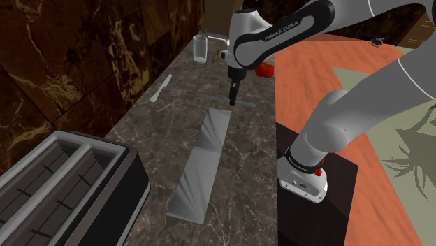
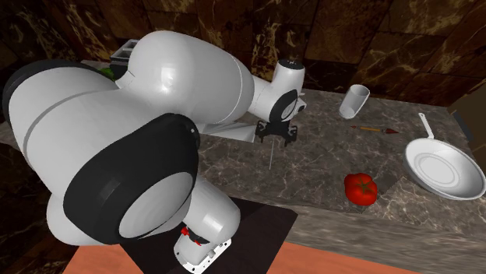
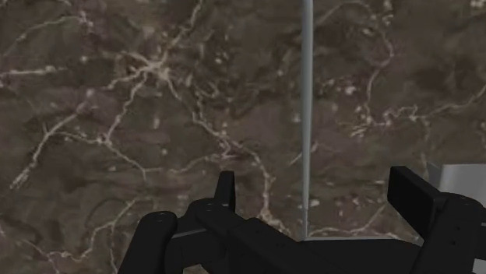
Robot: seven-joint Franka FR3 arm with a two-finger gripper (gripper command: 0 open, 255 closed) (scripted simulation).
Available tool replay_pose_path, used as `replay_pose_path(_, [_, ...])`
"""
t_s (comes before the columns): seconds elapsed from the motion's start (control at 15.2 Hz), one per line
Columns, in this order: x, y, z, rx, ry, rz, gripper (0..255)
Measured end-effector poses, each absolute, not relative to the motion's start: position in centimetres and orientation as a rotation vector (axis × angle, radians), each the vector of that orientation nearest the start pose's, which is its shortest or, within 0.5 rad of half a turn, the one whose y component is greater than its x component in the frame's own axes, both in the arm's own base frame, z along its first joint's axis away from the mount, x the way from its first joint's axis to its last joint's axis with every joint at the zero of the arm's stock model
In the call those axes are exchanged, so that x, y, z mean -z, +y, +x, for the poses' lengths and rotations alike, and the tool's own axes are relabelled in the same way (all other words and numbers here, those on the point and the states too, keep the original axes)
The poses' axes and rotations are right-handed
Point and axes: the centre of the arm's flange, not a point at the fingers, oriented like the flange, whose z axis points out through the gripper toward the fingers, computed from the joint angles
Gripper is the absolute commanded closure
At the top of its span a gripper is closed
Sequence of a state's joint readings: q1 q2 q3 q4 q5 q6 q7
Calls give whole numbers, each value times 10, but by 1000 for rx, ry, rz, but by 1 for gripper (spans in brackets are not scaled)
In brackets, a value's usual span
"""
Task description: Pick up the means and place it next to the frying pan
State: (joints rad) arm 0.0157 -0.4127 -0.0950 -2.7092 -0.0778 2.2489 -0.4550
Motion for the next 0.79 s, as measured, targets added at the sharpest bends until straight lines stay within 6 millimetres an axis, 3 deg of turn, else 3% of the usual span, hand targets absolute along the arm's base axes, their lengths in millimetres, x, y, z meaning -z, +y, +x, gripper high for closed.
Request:
replay_pose_path(0.33, [-348, -29, 372, -81, -680, -3075, 0])
replay_pose_path(0.4, [-348, -29, 372, -81, -680, -3075, 255])
replay_pose_path(0.79, [-348, -29, 372, -81, -679, -3075, 255])
